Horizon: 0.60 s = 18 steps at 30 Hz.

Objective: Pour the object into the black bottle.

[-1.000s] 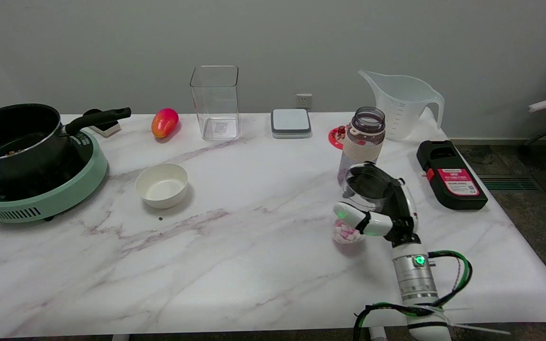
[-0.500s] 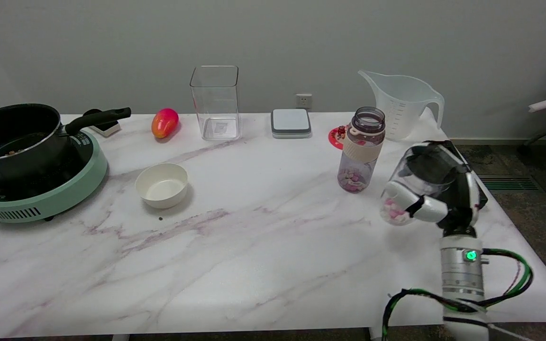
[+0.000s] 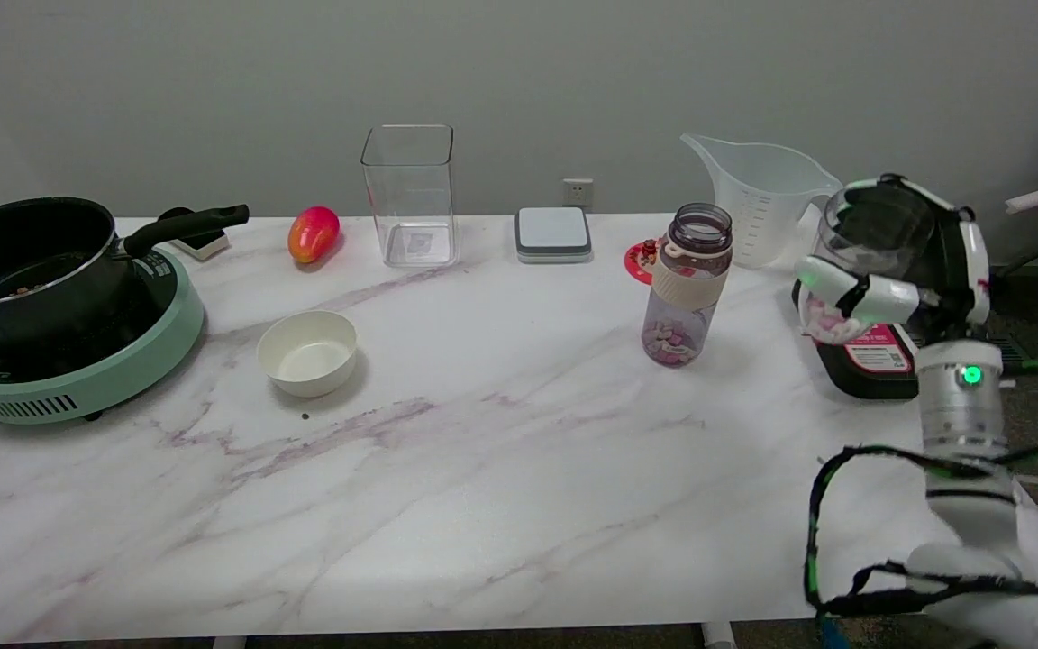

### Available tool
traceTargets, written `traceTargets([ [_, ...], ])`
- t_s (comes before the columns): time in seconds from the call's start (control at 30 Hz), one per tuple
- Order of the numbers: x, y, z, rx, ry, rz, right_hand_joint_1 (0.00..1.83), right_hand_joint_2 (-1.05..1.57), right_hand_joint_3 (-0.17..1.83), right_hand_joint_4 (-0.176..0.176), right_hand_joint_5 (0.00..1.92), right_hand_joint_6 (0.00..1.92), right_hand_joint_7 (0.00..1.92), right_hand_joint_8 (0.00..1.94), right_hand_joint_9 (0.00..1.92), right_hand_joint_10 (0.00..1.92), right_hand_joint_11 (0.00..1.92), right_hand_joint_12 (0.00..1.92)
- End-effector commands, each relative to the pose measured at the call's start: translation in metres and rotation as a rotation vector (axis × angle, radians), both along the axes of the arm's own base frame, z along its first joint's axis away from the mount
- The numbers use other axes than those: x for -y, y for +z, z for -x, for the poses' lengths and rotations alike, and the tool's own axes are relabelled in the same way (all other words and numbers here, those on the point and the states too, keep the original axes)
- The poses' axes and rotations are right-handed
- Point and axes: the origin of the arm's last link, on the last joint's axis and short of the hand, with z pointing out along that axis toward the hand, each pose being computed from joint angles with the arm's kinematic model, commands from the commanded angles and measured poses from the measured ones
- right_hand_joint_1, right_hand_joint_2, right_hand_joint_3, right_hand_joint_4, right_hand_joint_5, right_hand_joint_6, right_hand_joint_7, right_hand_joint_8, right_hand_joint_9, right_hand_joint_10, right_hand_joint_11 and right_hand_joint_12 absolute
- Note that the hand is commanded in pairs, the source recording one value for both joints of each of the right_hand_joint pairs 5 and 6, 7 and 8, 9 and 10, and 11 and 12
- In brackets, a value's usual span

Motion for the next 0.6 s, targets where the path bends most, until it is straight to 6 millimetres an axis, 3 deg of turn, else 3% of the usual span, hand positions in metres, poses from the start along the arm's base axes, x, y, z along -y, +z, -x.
traceTargets([
  [0.03, 0.063, 0.102, -0.114, -0.491, -0.331, 0.121, 1.52, 0.31, 1.11, 0.000, 0.94, 0.94, 1.20, 1.20, 1.17, 1.17, 0.97, 0.97],
  [0.17, 0.064, 0.107, -0.130, -0.605, -0.379, 0.156, 1.53, 0.07, 1.25, 0.000, 0.85, 0.85, 1.14, 1.14, 1.10, 1.10, 0.89, 0.89],
  [0.3, 0.068, 0.102, -0.143, -0.750, -0.434, 0.176, 1.53, -0.01, 1.29, 0.000, 0.82, 0.82, 1.11, 1.11, 1.08, 1.08, 0.86, 0.86],
  [0.43, 0.075, 0.090, -0.147, -0.888, -0.501, 0.190, 1.53, -0.05, 1.31, 0.000, 0.79, 0.79, 1.10, 1.10, 1.07, 1.07, 0.85, 0.85],
  [0.6, 0.079, 0.086, -0.141, -0.908, -0.545, 0.180, 1.53, -0.12, 1.34, 0.000, 0.78, 0.78, 1.08, 1.08, 1.06, 1.06, 0.83, 0.83],
])
